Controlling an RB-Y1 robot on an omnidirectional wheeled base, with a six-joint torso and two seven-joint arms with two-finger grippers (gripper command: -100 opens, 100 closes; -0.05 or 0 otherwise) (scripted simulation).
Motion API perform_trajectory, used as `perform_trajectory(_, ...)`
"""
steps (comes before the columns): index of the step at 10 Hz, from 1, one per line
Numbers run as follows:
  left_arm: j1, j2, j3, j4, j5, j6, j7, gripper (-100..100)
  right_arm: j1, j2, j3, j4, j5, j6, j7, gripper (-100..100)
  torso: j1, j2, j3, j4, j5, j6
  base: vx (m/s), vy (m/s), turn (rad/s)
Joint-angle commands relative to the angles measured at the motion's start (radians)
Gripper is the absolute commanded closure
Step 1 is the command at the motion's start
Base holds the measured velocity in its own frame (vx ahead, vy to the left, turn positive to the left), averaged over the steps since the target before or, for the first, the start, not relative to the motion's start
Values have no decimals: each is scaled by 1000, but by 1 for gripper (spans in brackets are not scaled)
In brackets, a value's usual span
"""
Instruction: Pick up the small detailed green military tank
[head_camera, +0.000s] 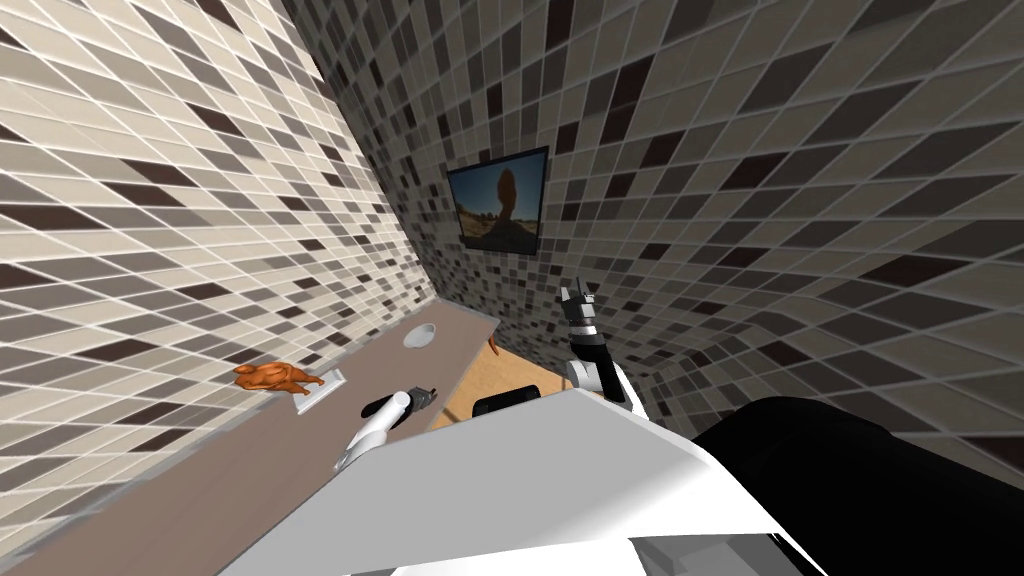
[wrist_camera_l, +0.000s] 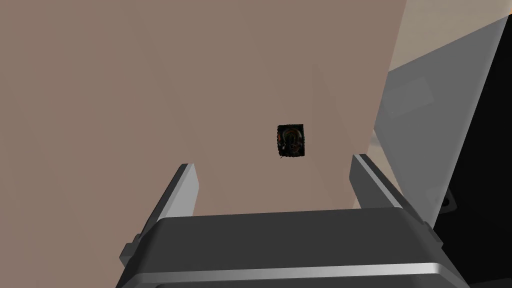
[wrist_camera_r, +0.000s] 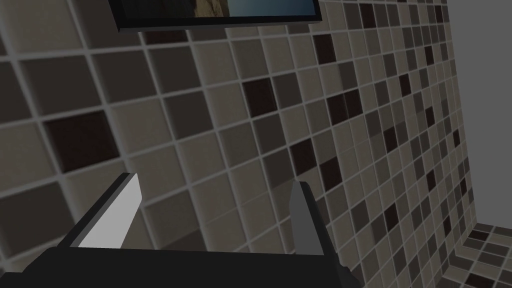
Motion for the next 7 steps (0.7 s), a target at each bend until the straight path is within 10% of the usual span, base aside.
perform_trajectory(1,-16,10,8,40,11,22,10,-100,0,0,0,0,0,0,0,0,0,0,0,0,0,0,27,-5,-45)
perform_trajectory(5,-43,33,23,105,33,56,23,-100,0,0,0,0,0,0,0,0,0,0,0,0,0,0,32,3,-67)
perform_trajectory(6,-44,34,23,108,33,60,26,0,0,0,0,0,0,0,0,0,0,1,0,0,0,0,0,0,0)
perform_trajectory(7,-42,15,18,124,29,30,20,-100,0,0,0,0,0,0,0,0,0,2,1,0,0,0,28,38,25)
